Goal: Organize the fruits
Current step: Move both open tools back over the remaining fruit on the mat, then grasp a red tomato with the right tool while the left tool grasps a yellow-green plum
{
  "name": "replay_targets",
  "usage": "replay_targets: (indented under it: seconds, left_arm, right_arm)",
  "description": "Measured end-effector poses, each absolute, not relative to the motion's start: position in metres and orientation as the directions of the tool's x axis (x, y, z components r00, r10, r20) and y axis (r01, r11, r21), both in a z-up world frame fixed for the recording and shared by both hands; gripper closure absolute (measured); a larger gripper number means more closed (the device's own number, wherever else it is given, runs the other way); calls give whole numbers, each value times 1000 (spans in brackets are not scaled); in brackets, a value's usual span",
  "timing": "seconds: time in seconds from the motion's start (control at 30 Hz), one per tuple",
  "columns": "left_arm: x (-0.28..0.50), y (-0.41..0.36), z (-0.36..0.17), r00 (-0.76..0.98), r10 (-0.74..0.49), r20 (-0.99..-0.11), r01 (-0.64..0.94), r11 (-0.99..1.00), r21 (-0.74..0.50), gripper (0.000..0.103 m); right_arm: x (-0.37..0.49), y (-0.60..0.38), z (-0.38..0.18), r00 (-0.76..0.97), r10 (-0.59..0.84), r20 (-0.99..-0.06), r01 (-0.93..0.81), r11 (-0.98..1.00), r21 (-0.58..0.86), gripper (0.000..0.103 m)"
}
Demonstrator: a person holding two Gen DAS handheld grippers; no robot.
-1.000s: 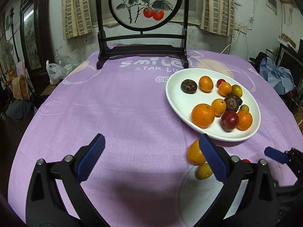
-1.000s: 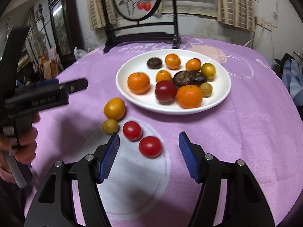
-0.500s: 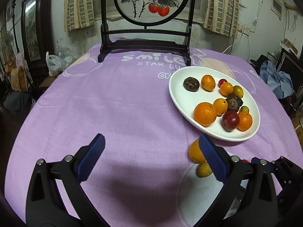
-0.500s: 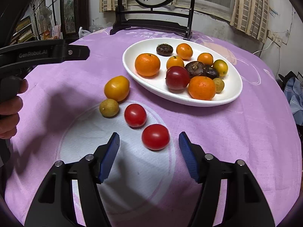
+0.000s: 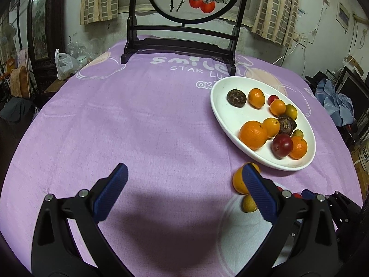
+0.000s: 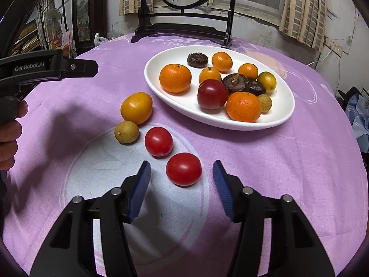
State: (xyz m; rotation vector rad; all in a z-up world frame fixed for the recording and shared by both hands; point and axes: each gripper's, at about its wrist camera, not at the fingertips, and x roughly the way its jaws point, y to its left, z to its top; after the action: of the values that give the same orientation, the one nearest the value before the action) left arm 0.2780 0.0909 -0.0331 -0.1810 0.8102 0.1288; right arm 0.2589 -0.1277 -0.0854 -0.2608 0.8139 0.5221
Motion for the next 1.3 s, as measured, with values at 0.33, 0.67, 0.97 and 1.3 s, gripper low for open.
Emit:
replay_targets:
  seconds: [0.33, 0.67, 0.97, 1.3]
  left_arm:
    - [280, 89, -39, 666, 47, -744, -182, 978, -101, 2]
    - [281, 45, -58, 573, -188, -798, 95, 982, -164, 16]
    - [277, 22, -73, 524, -239, -818, 190, 968, -161, 55]
    - [282, 17, -79, 534, -231, -813, 205, 969, -141, 67]
  right_arm:
    - [261, -137, -78, 600, 364, -712, -503, 864, 17, 71]
    - [276, -169, -69, 635, 344, -692, -362, 923, 127, 71]
    - [273, -166, -70, 632, 330, -701, -369, 924, 102, 71]
    - [275, -166, -71, 632, 321, -706, -363, 927, 96, 71]
